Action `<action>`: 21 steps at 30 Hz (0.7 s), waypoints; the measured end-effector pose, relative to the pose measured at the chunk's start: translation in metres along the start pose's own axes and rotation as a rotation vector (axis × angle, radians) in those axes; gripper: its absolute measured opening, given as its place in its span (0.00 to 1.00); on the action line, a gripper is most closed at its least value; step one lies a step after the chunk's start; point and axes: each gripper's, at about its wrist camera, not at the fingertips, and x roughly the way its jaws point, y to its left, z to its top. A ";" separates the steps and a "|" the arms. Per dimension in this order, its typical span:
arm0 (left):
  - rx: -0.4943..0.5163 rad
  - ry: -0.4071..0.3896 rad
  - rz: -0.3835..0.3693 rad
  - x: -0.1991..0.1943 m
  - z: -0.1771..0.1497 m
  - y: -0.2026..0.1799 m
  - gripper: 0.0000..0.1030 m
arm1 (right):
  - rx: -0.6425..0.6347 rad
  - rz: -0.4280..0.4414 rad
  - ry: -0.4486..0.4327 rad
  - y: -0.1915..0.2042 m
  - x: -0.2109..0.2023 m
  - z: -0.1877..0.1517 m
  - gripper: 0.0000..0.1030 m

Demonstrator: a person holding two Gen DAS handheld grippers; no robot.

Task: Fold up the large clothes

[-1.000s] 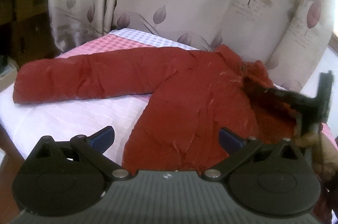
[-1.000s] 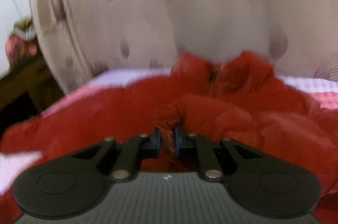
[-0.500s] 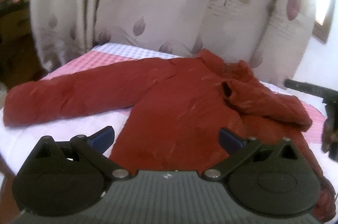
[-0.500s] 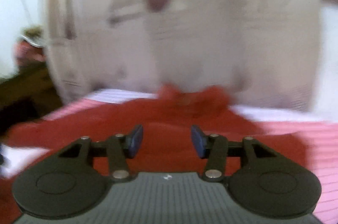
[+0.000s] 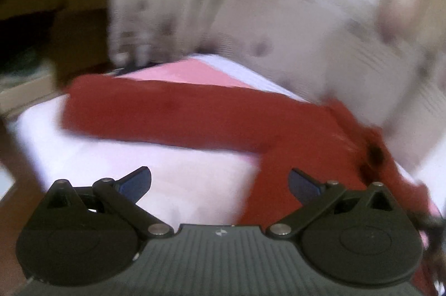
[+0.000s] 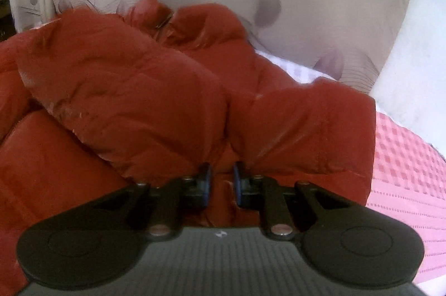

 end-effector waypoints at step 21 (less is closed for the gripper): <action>-0.268 0.033 0.135 0.095 0.083 0.133 0.07 | 0.069 0.130 -0.273 0.025 -0.139 -0.026 0.32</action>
